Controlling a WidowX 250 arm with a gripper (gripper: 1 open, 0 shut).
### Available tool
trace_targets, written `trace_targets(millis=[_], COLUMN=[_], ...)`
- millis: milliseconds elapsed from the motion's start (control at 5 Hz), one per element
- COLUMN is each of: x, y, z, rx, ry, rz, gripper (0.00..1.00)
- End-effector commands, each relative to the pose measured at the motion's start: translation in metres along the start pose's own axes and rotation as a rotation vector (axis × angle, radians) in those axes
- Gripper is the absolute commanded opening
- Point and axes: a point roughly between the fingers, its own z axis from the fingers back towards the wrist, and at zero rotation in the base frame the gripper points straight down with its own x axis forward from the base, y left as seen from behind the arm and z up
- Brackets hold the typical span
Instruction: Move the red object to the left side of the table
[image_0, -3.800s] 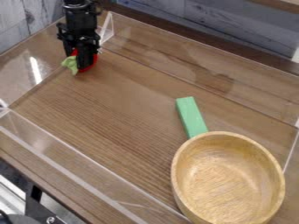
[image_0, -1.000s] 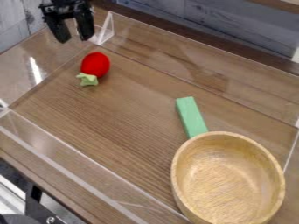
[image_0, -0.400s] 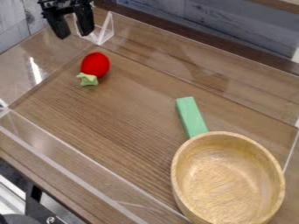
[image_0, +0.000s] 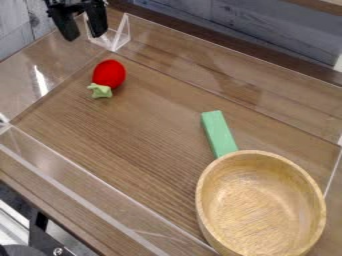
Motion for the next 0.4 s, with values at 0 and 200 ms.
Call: trace_targets(millis=[0,200], x=[0.0003,-0.0001], y=[-0.0129,-0.0127], z=[0.0471,0.0494], rx=[0.054,0.055], ry=[-0.108,-0.105], rz=[-0.037,-0.035], gripper=[1.0,1.0])
